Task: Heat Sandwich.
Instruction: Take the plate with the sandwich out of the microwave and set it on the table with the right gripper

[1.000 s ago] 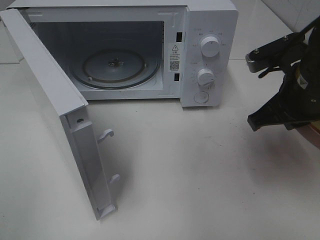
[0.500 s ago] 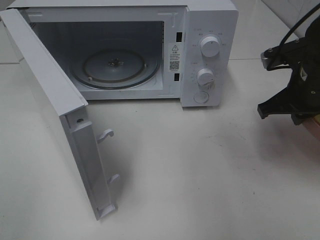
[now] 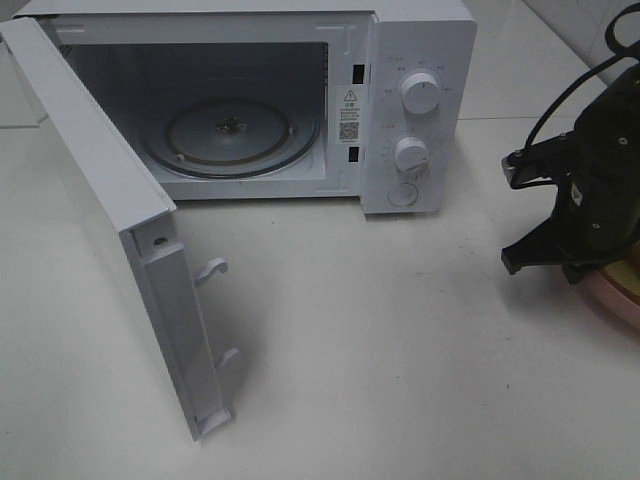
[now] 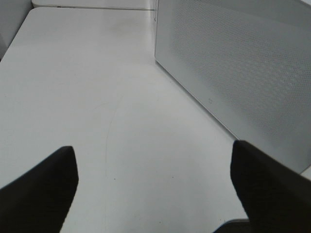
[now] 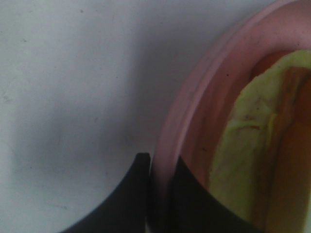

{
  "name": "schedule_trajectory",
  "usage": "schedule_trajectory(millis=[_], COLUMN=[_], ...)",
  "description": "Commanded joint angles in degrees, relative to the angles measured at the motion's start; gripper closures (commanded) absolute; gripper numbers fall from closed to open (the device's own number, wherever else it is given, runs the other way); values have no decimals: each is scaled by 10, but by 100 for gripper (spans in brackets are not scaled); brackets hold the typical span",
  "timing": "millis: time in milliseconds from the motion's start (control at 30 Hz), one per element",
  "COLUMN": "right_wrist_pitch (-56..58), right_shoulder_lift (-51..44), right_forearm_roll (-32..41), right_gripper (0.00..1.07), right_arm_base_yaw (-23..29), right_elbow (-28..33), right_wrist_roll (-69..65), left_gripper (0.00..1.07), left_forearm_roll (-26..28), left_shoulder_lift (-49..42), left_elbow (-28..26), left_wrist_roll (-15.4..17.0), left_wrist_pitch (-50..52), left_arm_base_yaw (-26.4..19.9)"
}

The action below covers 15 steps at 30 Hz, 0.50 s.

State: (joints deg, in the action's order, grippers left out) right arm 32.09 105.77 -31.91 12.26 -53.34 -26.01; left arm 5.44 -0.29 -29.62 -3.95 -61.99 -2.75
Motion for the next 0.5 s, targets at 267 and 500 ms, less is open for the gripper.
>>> schedule_trajectory(millis=[267, 500], right_wrist_pitch=[-25, -23], right_shoulder_lift=[10, 7], right_forearm_roll=[1, 18], right_gripper=[84, 50], right_arm_base_yaw=[-2, -2], right_elbow=[-3, -6], right_wrist_roll=[11, 11], left_gripper=[26, 26], left_forearm_roll=[1, 1], left_shoulder_lift=[-4, -4], left_elbow=[1, 1], left_wrist_roll=[3, 3], left_wrist_pitch=[7, 7], left_arm_base_yaw=[3, 3])
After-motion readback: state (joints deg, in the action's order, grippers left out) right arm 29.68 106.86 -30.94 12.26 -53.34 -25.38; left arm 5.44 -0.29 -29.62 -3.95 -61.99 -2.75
